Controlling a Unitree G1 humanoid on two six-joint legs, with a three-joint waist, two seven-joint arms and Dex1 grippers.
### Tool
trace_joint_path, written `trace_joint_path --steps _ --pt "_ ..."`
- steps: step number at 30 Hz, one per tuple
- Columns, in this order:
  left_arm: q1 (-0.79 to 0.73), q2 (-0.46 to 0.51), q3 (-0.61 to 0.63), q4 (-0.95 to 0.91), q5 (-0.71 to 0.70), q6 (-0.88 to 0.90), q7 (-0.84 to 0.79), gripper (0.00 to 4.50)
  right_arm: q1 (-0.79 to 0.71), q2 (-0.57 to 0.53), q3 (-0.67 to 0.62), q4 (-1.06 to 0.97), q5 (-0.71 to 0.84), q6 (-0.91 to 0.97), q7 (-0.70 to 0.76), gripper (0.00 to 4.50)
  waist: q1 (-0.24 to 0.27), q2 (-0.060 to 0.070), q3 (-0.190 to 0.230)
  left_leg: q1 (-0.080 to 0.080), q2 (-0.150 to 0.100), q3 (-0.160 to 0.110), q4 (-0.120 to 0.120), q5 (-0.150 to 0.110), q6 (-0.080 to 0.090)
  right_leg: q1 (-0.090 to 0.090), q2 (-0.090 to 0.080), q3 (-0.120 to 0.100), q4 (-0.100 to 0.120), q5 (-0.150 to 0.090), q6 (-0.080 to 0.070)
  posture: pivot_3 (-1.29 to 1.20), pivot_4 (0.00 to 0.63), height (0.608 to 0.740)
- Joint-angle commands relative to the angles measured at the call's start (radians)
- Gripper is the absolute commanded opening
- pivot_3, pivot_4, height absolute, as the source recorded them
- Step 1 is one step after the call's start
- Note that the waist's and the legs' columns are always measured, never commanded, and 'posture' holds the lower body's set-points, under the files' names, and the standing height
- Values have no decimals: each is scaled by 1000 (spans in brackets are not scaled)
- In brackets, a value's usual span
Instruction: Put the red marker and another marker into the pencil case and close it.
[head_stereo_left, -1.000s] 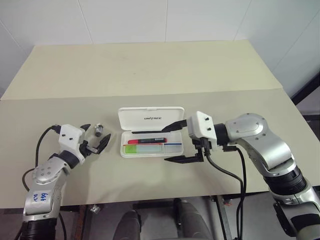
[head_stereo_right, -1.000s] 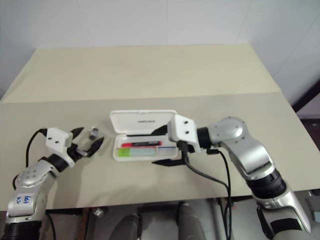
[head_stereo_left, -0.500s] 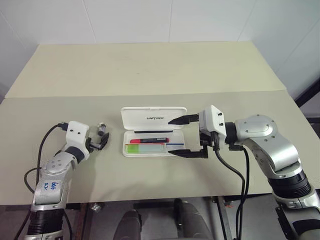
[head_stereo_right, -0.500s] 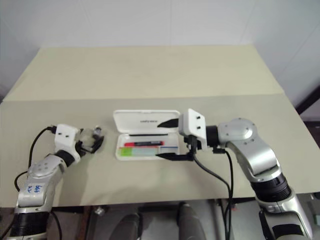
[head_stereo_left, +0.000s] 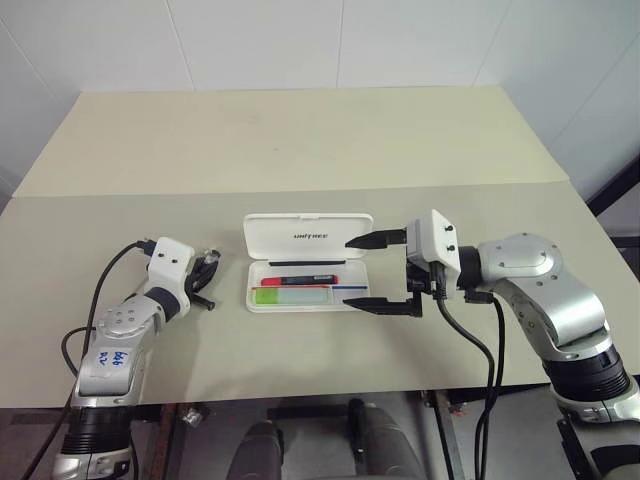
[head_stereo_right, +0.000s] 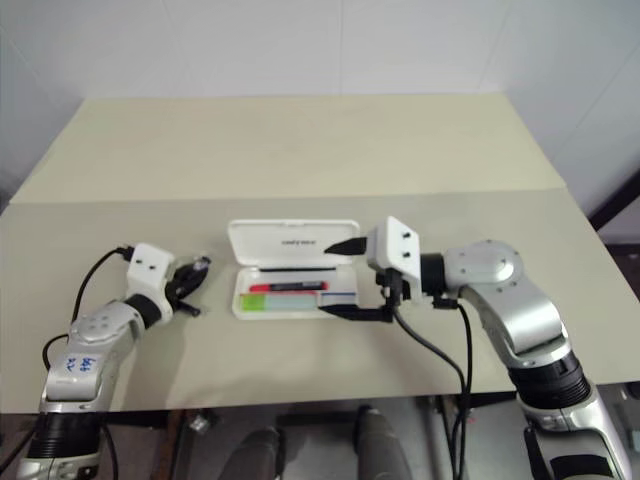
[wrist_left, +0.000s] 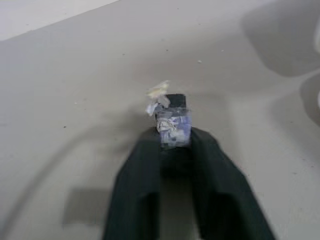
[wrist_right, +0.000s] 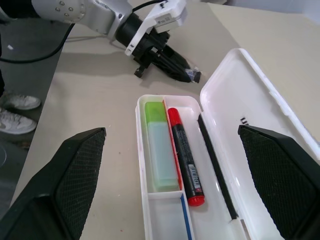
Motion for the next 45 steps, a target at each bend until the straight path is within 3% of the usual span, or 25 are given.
trace_joint_path --steps 1,12,18,24,29,35,45 --pt "-14 23 25 -16 -36 -40 -60 594 5 0 -50 1 33 -19 -8 4500 1 0 0 0 0 0 0 0 0 0 0 0 0 0 0 0 150 740" --pt "-191 188 110 -22 -190 -209 -360 594 40 2 -100 85 41 -114 12 4500 2 0 0 -4 0 0 0 0 0 -1 0 -1 -5 1 2 0 150 740" --pt "-265 249 35 -149 -331 -137 -550 594 43 -10 -106 111 26 -125 3 4500 1 1 0 -5 0 0 -2 0 0 -1 0 0 -6 2 4 0 150 740" --pt "-333 235 -91 -247 -378 -46 -601 594 84 -68 -130 125 15 -150 28 4500 2 1 1 -5 0 0 -2 0 0 -1 0 0 -6 4 6 0 150 740" --pt "-378 249 -267 -308 -293 -20 -650 594 150 -140 -150 156 -35 -205 45 4500 2 1 1 -5 0 0 -1 0 0 -1 0 0 -6 3 6 0 150 740" --pt "-411 210 -450 -303 -161 66 -585 594 200 -165 -168 138 -37 -208 31 4500 -3 1 1 -4 0 1 0 0 0 0 1 1 -5 2 4 0 150 740" --pt "-435 68 -587 -259 -21 79 -516 594 208 -162 -170 134 -41 -213 17 4500 2 1 1 -6 -1 0 6 0 1 1 1 2 -5 2 3 0 150 740"
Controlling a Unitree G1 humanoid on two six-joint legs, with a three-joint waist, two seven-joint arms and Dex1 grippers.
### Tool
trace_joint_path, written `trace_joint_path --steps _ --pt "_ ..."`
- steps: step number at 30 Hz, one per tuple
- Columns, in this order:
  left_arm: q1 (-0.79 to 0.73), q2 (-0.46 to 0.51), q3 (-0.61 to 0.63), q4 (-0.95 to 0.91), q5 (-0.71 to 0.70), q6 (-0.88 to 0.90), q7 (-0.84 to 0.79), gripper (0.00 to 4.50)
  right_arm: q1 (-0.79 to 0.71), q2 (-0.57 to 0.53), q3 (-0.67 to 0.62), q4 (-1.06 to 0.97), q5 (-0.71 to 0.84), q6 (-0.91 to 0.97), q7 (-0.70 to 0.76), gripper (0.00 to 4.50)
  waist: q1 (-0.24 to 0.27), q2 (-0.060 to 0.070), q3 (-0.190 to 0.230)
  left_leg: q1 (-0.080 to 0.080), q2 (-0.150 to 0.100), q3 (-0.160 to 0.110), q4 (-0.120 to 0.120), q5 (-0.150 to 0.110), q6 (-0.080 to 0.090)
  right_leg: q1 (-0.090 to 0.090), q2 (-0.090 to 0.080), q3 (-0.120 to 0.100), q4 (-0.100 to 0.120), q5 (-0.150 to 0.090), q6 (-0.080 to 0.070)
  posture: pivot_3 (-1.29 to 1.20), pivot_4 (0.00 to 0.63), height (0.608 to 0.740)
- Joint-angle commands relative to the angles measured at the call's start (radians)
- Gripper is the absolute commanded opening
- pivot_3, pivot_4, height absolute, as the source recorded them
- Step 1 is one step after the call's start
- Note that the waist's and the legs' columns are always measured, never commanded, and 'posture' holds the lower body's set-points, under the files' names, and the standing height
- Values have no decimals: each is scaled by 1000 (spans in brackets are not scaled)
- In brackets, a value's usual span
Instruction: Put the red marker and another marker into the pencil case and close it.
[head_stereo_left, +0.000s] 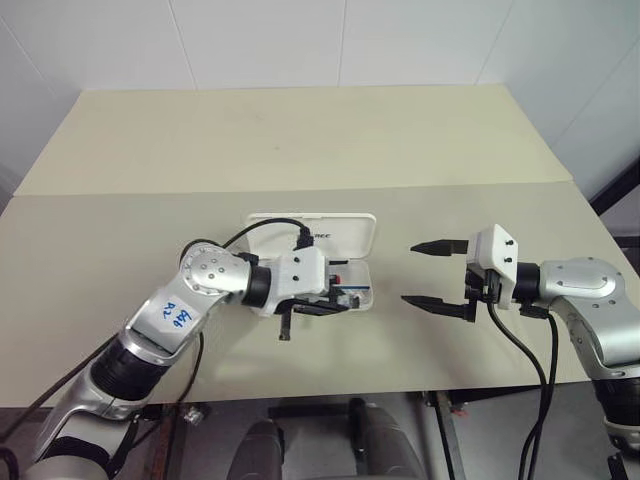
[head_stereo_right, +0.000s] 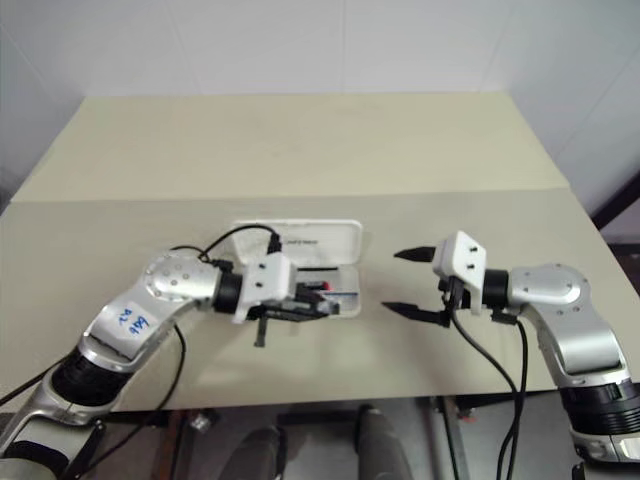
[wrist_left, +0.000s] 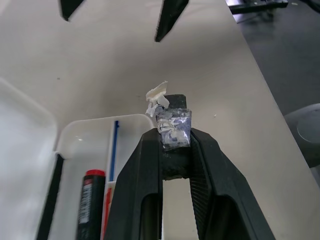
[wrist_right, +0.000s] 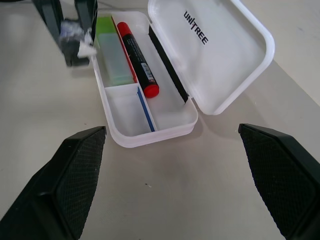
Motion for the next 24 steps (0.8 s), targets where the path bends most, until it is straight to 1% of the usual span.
trace_joint_path --steps 1,6,9,24 --pt "-34 -35 -32 -3 52 28 40 594 2 -12 -36 -28 4 -19 -8 4500 0 0 0 0 0 0 1 0 0 0 0 0 0 0 0 0 150 740" --pt "-60 -82 -55 -3 96 133 99 594 2 -8 -32 -28 0 -23 -17 4500 -1 0 0 0 0 0 5 0 1 2 0 1 0 0 -1 0 150 740" --pt "-65 -96 -62 -2 118 158 116 594 0 -6 -29 -26 -3 -26 -20 4500 -1 0 0 0 0 0 5 0 1 2 0 1 1 -1 -2 0 150 740" --pt "-79 -130 -90 22 185 179 141 594 3 0 -22 -27 -20 -33 -39 4500 -1 0 0 0 -1 0 5 0 1 2 0 1 1 0 -1 0 150 740"
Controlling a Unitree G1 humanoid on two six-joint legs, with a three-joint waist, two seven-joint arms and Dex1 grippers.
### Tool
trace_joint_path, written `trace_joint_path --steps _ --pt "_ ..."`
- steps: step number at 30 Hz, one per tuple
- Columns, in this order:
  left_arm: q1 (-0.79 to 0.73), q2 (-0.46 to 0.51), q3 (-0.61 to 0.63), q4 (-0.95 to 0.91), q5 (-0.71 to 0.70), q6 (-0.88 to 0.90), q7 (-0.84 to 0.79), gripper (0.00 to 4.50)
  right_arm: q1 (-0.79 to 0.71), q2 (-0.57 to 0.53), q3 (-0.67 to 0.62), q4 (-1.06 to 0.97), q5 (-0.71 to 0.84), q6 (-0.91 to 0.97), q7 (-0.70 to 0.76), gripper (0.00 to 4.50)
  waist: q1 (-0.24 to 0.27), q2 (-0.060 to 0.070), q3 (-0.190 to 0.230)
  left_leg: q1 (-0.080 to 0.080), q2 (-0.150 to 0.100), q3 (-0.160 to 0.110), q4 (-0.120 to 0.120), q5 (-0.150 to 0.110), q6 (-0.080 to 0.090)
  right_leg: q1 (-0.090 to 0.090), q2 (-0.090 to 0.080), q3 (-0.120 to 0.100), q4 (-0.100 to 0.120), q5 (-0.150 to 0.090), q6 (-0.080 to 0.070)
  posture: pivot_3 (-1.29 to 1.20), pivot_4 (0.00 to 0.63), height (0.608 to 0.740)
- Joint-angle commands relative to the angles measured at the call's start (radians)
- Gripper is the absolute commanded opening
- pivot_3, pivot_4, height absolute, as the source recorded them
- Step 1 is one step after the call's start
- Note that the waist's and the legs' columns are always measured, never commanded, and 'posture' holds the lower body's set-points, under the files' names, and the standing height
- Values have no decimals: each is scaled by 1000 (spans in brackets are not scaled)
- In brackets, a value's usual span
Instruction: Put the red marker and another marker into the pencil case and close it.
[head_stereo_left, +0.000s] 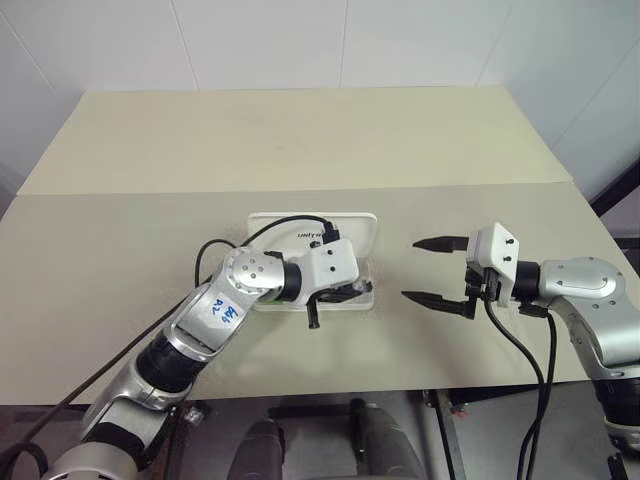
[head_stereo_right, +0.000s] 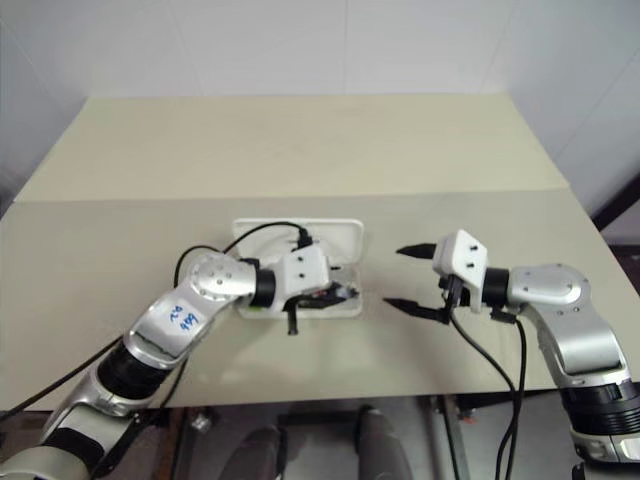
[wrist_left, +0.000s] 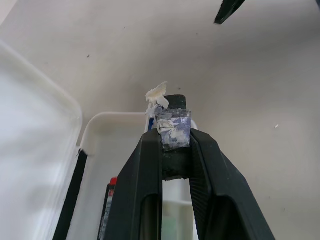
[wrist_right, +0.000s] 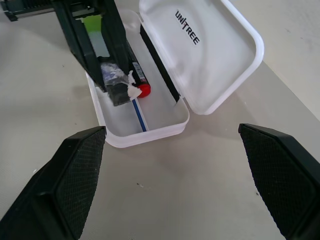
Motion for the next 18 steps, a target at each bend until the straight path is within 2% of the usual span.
trace_joint_path --steps 1,2,6,14,15,18 --pt "-19 -9 -19 1 31 -5 11 594 4 -1 -22 -26 -1 -25 -10 4500 0 0 0 0 0 0 0 0 0 0 0 0 0 0 0 0 150 740" --pt "-22 -12 -25 7 38 -5 16 594 6 -1 -23 -26 -3 -27 -11 4500 0 0 0 0 0 0 0 0 0 0 0 0 0 0 0 0 150 740" --pt "-24 -23 -33 18 54 10 25 1644 11 0 -24 -29 -5 -30 -15 4500 0 0 0 0 0 0 1 0 0 0 0 0 0 0 0 0 150 740" --pt "-28 -32 -30 31 84 7 39 4350 15 -6 -28 -30 -4 -32 -18 4500 0 0 0 0 0 0 1 0 0 0 0 0 1 1 1 0 150 740" --pt "-28 -32 -26 31 87 1 41 4493 15 -6 -28 -30 -4 -31 -18 4500 0 0 0 0 0 0 1 0 0 0 0 0 1 0 1 0 150 740" --pt "-26 -34 -2 25 77 -23 36 4493 13 -6 -28 -29 -5 -32 -18 4500 0 0 0 0 0 0 1 0 0 0 0 0 1 0 1 0 150 740"
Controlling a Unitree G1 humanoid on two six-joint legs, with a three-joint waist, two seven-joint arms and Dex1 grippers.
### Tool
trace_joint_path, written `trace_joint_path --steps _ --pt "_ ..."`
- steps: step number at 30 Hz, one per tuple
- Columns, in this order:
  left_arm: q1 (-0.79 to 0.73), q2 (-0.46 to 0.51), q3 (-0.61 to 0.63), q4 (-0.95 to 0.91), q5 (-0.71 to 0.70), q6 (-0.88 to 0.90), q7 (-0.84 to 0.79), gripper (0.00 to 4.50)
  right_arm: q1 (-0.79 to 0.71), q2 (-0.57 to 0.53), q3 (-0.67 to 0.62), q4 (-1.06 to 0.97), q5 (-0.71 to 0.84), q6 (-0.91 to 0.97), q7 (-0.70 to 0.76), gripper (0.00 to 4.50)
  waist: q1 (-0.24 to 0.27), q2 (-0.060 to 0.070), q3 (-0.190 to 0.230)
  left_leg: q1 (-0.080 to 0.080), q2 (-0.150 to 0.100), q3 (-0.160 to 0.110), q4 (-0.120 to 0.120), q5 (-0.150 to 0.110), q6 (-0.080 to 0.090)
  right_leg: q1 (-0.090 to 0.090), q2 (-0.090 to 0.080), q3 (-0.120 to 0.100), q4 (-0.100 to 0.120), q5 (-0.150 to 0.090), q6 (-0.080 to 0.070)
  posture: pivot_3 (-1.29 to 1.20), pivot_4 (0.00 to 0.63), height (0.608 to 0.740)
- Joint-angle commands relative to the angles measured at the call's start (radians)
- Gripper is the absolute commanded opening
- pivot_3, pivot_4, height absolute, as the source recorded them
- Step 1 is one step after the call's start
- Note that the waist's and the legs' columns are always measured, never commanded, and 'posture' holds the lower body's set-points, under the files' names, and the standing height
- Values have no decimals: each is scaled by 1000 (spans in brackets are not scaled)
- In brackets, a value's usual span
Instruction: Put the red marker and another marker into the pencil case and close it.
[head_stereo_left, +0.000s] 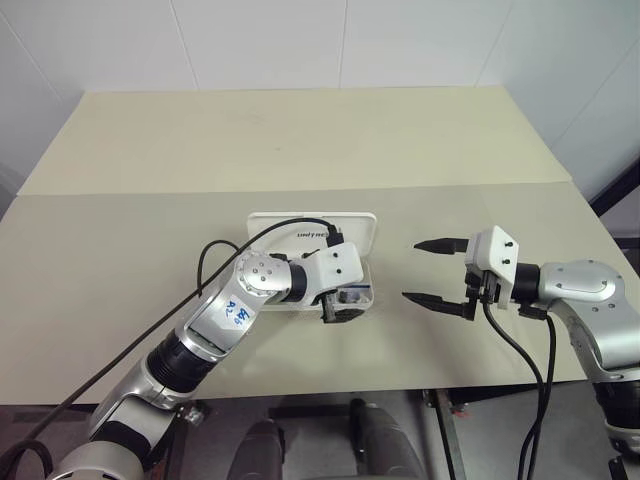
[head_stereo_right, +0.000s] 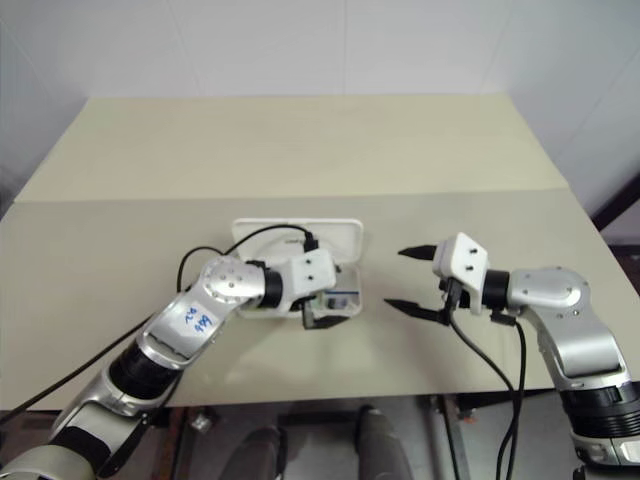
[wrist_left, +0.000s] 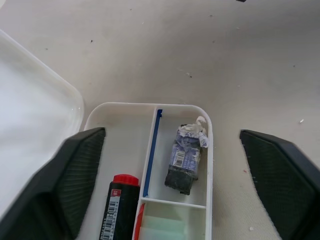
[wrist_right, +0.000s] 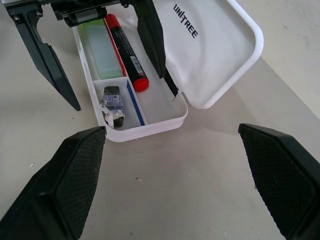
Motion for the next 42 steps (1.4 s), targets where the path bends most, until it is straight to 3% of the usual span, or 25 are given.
trace_joint_path --steps 1,7,16,21,30,35,42 --pt "-20 -2 49 -16 -16 -47 -10 4493 -3 -5 -27 -29 5 -18 -6 4500 0 0 0 0 0 0 0 0 0 0 0 0 0 0 0 0 150 740" --pt "-16 75 185 -20 -102 -119 -94 4493 -4 -2 -24 -29 4 -19 -7 4500 -2 0 0 1 0 0 0 0 0 0 0 0 2 0 0 0 150 740" --pt "-7 120 470 133 -218 -492 -141 4493 -5 7 -13 -29 5 -15 -12 4500 0 0 0 1 0 0 1 0 0 0 0 0 3 0 0 0 150 740" --pt "-20 132 532 237 -298 -552 -221 3284 -12 15 -9 -22 7 -18 -8 4500 0 0 0 1 0 0 0 0 0 0 0 0 3 0 1 0 150 740" --pt "-138 131 589 524 -338 -694 -295 182 -33 44 -10 -33 22 -5 -16 4500 0 0 0 1 0 0 1 0 0 0 0 0 4 1 1 0 150 740" --pt "-273 130 624 800 -334 -818 -326 69 -47 79 -44 -28 65 13 -46 4500 0 0 0 1 0 -1 0 0 0 -1 0 -2 4 4 7 0 150 740" --pt "-351 176 619 1148 -270 -998 -412 69 -49 84 -52 -15 106 -17 -1 4500 -1 0 0 1 0 0 -1 0 0 -1 0 -2 3 4 7 0 150 740"
